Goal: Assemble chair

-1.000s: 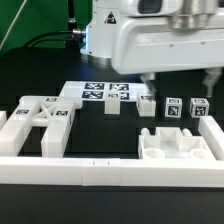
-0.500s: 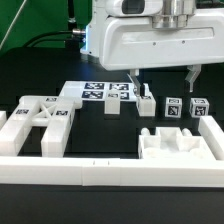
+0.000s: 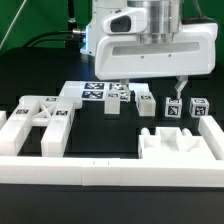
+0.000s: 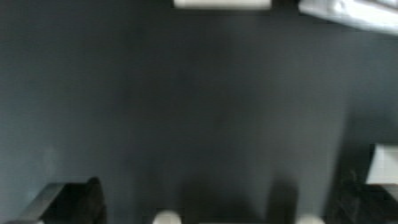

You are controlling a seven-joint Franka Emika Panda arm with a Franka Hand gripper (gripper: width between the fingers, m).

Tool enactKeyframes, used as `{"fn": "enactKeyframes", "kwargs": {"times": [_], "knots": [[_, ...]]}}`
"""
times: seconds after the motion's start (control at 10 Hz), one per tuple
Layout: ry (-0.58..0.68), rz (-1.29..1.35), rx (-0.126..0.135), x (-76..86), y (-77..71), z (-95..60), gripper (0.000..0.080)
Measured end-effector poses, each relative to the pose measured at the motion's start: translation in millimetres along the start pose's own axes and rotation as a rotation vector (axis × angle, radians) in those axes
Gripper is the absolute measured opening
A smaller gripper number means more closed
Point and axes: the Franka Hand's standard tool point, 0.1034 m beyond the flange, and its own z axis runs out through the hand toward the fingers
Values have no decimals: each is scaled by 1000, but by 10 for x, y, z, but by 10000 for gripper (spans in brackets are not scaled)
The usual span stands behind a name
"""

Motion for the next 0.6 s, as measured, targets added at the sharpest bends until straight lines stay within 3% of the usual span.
{"fn": "enactKeyframes", "kwargs": {"times": [0.3,0.5,0.6], "knots": [[-23,-1,4,28,-13,-19,648],[-151,7,20,-35,-46,-21,648],[-242,51,18,-162,10,7,648]]}}
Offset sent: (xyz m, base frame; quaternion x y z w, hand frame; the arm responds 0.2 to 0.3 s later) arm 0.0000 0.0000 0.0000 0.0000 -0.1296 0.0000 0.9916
